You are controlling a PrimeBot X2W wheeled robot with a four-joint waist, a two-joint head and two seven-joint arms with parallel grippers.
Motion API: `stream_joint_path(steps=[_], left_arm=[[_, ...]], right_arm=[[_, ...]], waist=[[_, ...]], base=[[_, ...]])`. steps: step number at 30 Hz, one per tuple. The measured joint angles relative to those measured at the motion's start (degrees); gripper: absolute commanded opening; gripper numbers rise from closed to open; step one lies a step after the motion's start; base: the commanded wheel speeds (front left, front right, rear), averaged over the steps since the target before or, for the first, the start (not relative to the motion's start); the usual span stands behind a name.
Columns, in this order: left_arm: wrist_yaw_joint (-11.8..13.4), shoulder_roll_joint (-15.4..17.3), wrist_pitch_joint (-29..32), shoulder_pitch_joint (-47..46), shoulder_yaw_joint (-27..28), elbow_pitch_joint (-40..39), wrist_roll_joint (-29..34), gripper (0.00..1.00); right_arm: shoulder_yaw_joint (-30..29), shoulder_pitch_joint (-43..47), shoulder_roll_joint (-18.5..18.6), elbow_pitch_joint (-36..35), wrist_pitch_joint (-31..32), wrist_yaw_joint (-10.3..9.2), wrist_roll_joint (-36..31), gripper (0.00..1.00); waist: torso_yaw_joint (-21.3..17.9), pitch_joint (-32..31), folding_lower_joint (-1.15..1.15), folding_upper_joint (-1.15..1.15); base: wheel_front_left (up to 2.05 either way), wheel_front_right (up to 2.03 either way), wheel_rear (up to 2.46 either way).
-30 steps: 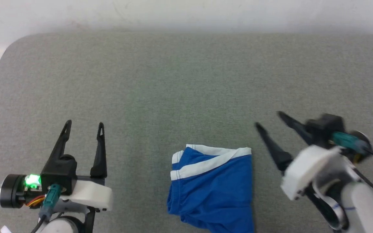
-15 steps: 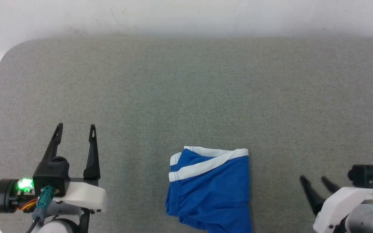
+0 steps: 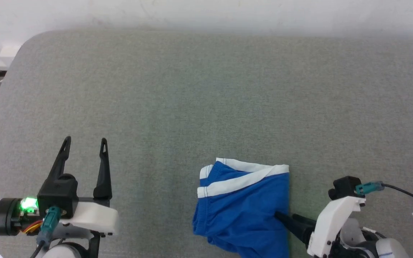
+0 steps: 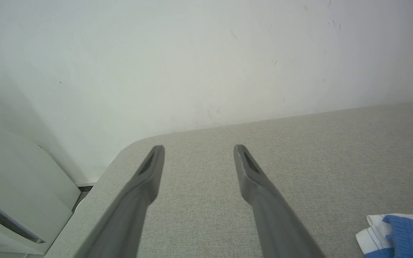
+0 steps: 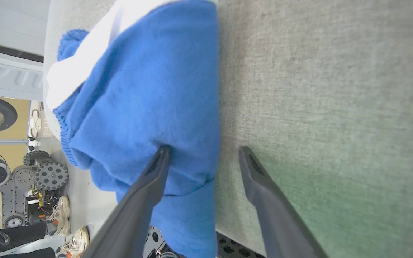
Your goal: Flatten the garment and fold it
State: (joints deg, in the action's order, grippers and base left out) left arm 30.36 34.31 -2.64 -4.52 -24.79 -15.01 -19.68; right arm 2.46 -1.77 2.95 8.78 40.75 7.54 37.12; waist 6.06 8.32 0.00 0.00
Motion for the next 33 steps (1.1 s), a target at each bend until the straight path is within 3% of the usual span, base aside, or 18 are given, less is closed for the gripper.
stream_joint_path(steps=[8, 9, 10, 11, 21, 25, 28, 33], left_arm=[[0.0, -0.2, -0.9, -0.1, 0.0, 0.3, 0.0, 1.00], [0.0, -0.2, -0.9, -0.2, 0.0, 0.3, 0.0, 1.00], [0.0, -0.2, -1.0, -0.3, 0.0, 0.3, 0.0, 1.00], [0.0, -0.3, -1.0, -0.3, 0.0, 0.3, 0.0, 1.00], [0.0, -0.4, -1.0, -0.6, -0.2, 1.4, -0.1, 1.00], [0.0, -0.3, -0.4, -0.5, -0.4, 1.4, -0.2, 1.00], [0.0, 0.0, -0.1, -0.4, -0.4, 1.1, -0.4, 1.00], [0.6, 0.0, 0.4, -0.3, -0.6, 0.1, -0.4, 1.00]], right_arm=[[2.8, -5.5, 0.0, 7.1, -1.0, 0.10, 2.5, 1.00], [3.3, -6.3, 0.1, 8.0, -0.9, 0.12, 2.8, 0.38], [3.8, -6.9, 0.1, 8.6, -1.0, 0.12, 3.0, 0.03], [4.2, -7.6, 0.2, 9.3, -0.9, 0.13, 3.0, 0.00], [8.6, -10.1, 0.3, 12.5, -0.5, 0.07, 4.2, 0.00], [12.1, -10.8, 0.7, 9.3, 1.0, 0.00, -0.2, 0.00], [16.3, -12.6, 3.8, 4.8, 2.9, 0.00, -4.1, 0.00], [21.9, -15.6, 12.1, 0.3, 5.6, 0.00, -8.2, 0.00]], waist=[[1.2, 1.9, 0.00, 0.00], [1.3, 2.1, 0.00, 0.00], [1.4, 2.3, 0.00, 0.00], [1.4, 2.5, 0.00, 0.00], [1.0, 1.4, 0.01, 0.00], [0.4, 0.0, 0.00, 0.00], [-0.7, -0.7, 0.01, 0.00], [-3.3, -1.0, 0.00, 0.00]], base=[[0.00, 0.00, 0.00], [0.00, 0.00, 0.00], [0.00, 0.00, 0.00], [0.00, 0.00, 0.00], [0.00, 0.00, 0.00], [0.00, 0.00, 0.00], [0.00, 0.00, 0.00], [0.00, 0.00, 0.00]])
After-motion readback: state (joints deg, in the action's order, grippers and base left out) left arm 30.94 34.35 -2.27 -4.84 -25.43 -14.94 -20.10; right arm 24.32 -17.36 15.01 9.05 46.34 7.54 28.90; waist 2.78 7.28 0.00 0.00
